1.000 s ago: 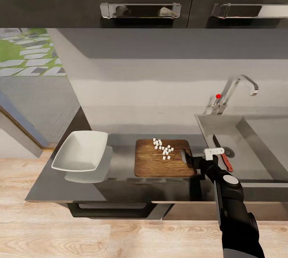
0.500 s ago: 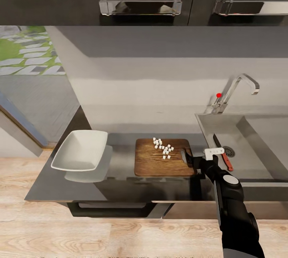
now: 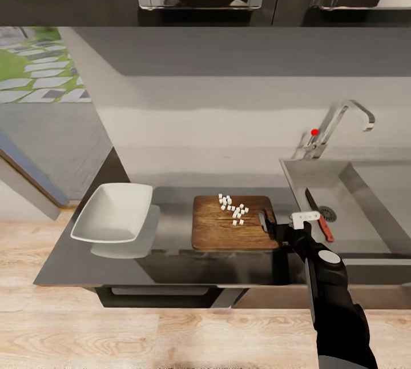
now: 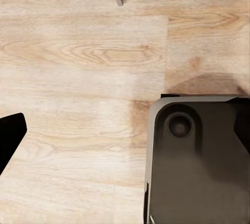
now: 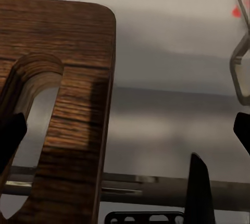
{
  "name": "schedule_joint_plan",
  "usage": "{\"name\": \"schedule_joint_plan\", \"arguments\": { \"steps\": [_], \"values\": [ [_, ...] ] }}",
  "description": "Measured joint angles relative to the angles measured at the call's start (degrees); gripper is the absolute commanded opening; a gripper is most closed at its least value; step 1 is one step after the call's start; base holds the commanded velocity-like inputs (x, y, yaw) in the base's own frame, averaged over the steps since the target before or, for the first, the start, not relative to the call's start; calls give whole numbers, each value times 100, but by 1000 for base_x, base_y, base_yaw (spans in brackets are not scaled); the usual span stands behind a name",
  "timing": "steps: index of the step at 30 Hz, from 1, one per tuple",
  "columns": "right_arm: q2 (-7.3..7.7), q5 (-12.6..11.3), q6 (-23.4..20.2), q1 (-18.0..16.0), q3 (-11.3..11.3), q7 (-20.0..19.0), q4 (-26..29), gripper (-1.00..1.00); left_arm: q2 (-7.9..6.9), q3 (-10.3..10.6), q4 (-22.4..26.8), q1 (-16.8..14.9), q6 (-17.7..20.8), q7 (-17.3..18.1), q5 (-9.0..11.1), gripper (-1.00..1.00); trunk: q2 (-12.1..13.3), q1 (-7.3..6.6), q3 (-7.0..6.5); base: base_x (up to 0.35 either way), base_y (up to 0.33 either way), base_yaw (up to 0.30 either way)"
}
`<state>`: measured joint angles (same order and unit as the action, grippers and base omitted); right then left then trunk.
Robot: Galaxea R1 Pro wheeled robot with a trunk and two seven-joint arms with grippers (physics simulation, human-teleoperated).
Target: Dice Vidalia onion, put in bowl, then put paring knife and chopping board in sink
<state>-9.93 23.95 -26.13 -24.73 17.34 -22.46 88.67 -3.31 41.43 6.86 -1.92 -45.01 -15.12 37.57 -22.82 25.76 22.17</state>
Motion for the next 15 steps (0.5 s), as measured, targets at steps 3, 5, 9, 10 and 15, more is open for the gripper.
{"name": "schedule_joint_plan", "arguments": {
  "steps": [3, 5, 9, 10, 15],
  "values": [
    [0, 0, 0, 0, 0, 0, 0, 100, 0, 0, 0, 0, 1, -2, 0, 100, 0, 0, 27, 0, 0, 0],
    [0, 0, 0, 0, 0, 0, 0, 100, 0, 0, 0, 0, 1, 0, 0, 100, 0, 0, 44, 0, 0, 0],
    [0, -3, 0, 0, 0, 0, 0, 100, 0, 0, 0, 0, -1, -2, -2, 100, 0, 0, 80, 0, 0, 0],
    [0, -3, 0, 0, -2, 0, 0, 100, 0, 0, 0, 0, -2, -3, -1, 100, 0, 0, 88, 0, 0, 0],
    [0, -3, 0, 0, -2, 0, 0, 100, 0, 0, 0, 0, -3, -4, 0, 100, 0, 0, 133, 0, 0, 0]
  ]
}}
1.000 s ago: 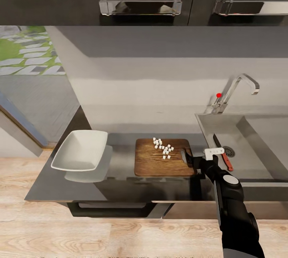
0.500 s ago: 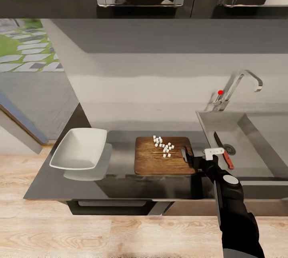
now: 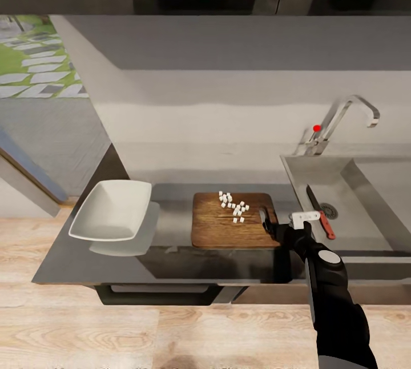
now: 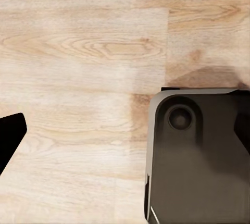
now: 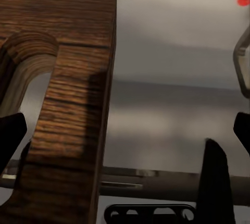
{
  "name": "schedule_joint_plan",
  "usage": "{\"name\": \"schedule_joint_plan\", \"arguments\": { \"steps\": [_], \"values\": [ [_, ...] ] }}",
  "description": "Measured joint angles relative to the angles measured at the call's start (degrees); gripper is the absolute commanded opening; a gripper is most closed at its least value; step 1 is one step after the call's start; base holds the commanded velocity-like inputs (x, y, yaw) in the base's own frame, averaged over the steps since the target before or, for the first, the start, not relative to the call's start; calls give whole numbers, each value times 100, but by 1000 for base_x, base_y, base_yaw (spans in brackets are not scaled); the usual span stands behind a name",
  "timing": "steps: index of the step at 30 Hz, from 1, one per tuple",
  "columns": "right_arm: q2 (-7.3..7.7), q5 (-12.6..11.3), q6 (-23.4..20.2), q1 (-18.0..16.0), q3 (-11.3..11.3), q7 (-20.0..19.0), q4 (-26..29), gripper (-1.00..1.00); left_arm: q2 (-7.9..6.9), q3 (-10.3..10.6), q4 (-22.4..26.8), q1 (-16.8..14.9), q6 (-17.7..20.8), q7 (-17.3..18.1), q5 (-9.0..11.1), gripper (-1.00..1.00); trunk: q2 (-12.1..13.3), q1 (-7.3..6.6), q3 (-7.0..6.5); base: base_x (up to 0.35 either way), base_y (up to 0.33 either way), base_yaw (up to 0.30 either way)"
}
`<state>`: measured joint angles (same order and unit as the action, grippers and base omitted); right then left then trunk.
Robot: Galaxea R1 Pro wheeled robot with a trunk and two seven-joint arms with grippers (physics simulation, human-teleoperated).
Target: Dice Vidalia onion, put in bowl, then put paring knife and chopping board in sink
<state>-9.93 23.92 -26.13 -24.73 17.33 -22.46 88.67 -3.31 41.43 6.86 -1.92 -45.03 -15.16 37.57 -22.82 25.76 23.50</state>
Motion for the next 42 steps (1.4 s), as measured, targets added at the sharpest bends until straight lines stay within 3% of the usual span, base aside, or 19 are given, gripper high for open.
{"name": "schedule_joint_plan", "arguments": {
  "steps": [24, 31, 42],
  "values": [
    [0, 0, -6, 0, 0, 0, 0, 100, 0, 0, 0, 0, 3, 4, -2, 100, 0, 0, 18, 28, 0, 0],
    [0, -110, -424, -2, -1, 10, 112, 100, 0, 2, -1, 0, 3, 5, 0, 100, -2, -1, 36, 0, 0, 0],
    [0, -100, -460, -1, 1, -12, 213, 100, 0, 0, 0, 0, 3, 3, 0, 100, -3, -2, 95, 0, 0, 0]
  ]
}}
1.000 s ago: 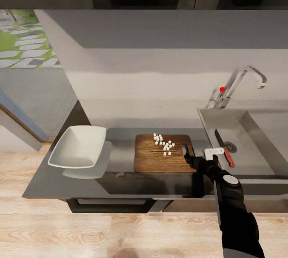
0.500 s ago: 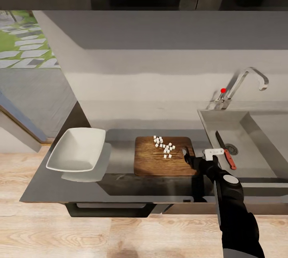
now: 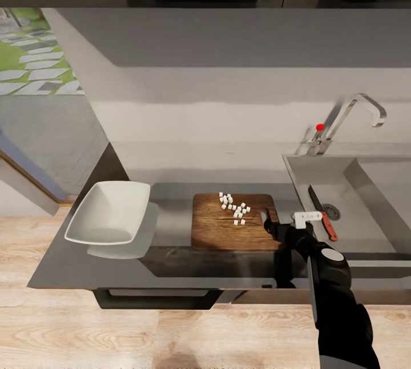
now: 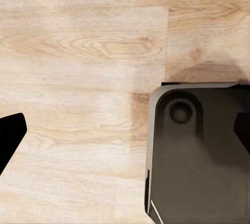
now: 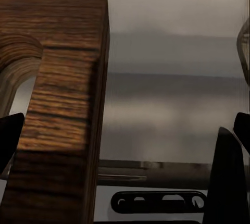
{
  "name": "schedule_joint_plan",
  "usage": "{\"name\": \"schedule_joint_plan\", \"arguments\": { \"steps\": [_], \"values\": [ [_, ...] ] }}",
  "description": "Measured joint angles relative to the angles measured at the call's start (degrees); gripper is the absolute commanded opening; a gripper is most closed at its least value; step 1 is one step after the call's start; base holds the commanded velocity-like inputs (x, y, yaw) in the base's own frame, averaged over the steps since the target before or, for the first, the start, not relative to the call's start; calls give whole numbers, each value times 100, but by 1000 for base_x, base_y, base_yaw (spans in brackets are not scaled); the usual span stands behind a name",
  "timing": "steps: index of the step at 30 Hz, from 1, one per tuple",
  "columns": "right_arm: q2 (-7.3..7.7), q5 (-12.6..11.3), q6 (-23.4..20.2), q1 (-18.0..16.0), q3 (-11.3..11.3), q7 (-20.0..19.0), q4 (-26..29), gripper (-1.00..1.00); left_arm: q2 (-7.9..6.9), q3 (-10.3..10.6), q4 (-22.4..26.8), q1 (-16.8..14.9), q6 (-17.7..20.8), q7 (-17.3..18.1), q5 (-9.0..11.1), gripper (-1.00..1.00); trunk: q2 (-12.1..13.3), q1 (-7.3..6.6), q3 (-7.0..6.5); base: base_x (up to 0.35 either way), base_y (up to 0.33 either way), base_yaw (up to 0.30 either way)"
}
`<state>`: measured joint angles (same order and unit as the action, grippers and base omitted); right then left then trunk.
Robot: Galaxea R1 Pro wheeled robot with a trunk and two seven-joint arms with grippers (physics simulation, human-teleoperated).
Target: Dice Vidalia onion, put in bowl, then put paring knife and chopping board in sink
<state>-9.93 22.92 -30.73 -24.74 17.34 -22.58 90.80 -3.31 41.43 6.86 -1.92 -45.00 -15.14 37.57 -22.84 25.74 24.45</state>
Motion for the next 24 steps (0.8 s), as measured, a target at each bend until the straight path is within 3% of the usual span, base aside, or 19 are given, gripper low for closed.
{"name": "schedule_joint_plan", "arguments": {
  "steps": [11, 12, 24],
  "values": [
    [0, 0, -2, 0, -1, 12, 3, 100, -1, 0, 0, 0, 0, 1, -2, 100, 0, 0, 1, 0, 0, 0],
    [0, 1, -4, 0, -3, 13, 4, -100, -1, 0, 0, 0, 0, 0, -2, 100, 0, 0, 1, 0, 0, 0],
    [0, -24, -20, 0, -2, 25, 4, -100, 0, 1, 0, 0, 0, 3, 2, 100, 0, 0, 1, 0, 0, 0]
  ]
}}
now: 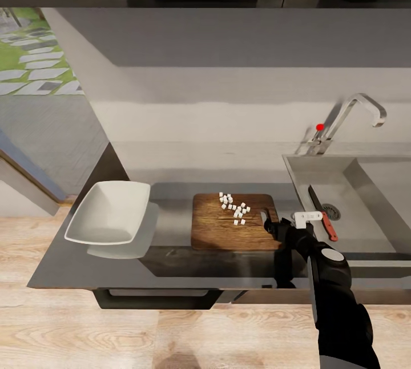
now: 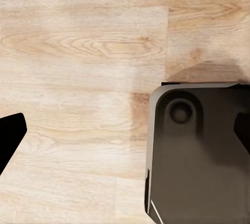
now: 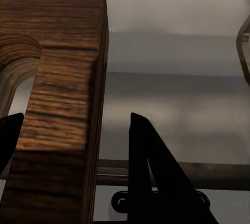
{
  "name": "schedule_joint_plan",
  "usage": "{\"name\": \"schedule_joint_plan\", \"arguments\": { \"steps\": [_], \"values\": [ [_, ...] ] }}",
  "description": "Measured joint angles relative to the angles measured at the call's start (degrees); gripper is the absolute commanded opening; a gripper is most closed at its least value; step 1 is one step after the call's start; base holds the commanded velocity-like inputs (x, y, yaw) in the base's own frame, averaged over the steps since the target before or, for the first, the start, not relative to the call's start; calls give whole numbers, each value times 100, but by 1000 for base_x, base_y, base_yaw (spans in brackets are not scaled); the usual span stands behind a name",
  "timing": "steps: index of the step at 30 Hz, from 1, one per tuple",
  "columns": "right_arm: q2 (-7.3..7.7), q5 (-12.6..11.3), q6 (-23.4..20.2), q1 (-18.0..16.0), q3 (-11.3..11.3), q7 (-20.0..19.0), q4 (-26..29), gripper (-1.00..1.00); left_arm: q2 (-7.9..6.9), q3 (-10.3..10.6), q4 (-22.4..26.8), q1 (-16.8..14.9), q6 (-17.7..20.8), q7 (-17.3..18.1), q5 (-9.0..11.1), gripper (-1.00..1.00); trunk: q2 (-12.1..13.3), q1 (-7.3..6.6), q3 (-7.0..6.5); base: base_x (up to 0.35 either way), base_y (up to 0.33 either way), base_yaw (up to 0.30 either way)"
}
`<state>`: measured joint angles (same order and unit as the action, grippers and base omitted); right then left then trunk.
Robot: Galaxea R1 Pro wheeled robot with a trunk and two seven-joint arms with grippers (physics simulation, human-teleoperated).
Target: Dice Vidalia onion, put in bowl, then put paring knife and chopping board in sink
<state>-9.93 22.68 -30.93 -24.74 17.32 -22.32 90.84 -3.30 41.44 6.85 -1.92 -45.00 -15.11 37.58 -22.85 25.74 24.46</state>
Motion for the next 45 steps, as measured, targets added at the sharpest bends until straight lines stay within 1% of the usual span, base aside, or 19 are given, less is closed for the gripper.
{"name": "schedule_joint_plan", "arguments": {
  "steps": [13, 30, 33, 34, 36, 45],
  "values": [
    [0, 9, 4, 0, -7, 5, -14, -100, 0, 0, 0, 0, -2, -1, 0, 100, 0, 0, -10, 0, 0, 0],
    [0, 5, 14, -1, -8, 9, -220, -100, 0, 1, 0, 0, 2, 0, -6, 100, 1, 1, -147, 1, 0, 0],
    [0, 99, 0, 1, -7, -7, -225, -100, 0, 0, 0, 0, -3, 0, -3, 100, 2, 0, -171, 129, 0, 0],
    [1, 166, 18, 1, -3, 2, -225, -100, 0, -2, 1, 0, -2, 0, -6, 100, 2, 0, -180, 189, 0, 0],
    [0, 122, 4, 1, -6, -8, -225, -100, 0, 0, 0, 0, 0, 0, -5, 100, 2, -1, -197, 205, 0, 0],
    [0, 140, 10, 1, -5, -14, -226, -100, 0, 0, 0, 0, 3, 0, -6, 100, 2, 1, -278, 145, 0, 0]
  ]
}}
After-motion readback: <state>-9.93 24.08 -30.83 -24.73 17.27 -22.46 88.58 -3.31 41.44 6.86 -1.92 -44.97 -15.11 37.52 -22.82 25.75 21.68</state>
